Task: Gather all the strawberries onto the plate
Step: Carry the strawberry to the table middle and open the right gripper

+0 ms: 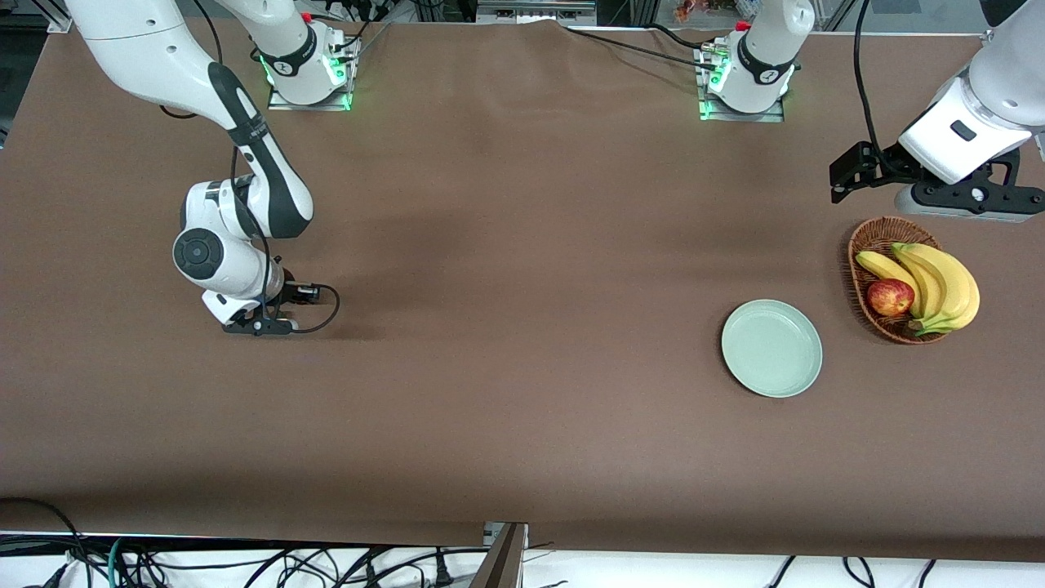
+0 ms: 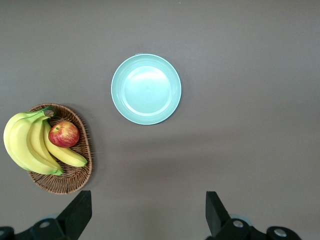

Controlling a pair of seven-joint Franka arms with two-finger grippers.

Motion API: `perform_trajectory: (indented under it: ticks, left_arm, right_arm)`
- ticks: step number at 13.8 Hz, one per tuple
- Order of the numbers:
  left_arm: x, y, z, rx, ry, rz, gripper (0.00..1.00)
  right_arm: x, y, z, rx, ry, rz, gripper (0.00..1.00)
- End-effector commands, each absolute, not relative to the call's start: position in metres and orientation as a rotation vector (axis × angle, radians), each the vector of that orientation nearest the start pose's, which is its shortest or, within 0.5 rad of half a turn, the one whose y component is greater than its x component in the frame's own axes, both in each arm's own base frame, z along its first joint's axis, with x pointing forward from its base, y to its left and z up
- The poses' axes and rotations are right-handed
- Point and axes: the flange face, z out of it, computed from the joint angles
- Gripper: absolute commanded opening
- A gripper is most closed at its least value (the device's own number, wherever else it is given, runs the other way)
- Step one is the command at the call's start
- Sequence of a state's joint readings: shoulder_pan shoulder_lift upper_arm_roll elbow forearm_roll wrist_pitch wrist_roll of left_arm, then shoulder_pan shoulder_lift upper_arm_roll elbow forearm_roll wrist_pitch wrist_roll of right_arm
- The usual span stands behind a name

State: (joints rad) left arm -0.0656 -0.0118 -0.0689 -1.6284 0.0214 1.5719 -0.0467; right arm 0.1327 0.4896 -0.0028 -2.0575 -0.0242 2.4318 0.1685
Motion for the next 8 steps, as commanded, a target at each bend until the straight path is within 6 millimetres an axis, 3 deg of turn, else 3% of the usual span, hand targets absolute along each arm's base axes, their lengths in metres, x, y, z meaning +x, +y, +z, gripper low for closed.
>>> perform_trajectory:
  ticks: [1,2,4,6,8]
  left_arm:
    - [0.547,-0.071,0.610,-3.102,0.155,0.072,1.00]
    - [0.547,-0.072,0.610,-3.102,0.157,0.072,1.00]
    - [0.547,-0.073,0.611,-3.102,0.160,0.069,1.00]
    - [0.547,-0.073,0.611,-3.102,0.160,0.069,1.00]
    - [0.547,-0.073,0.611,-3.102,0.162,0.069,1.00]
  right_arm:
    - [0.570,0.077,0.183,-3.161,0.066,0.168,0.12]
    - [0.572,0.082,0.187,-3.157,0.089,0.162,0.12]
    - [0.579,0.112,0.202,-3.136,0.106,0.113,0.12]
    - [0.585,0.164,0.221,-3.099,0.152,0.052,0.12]
    - [0.582,0.229,0.225,-3.076,0.283,0.028,0.12]
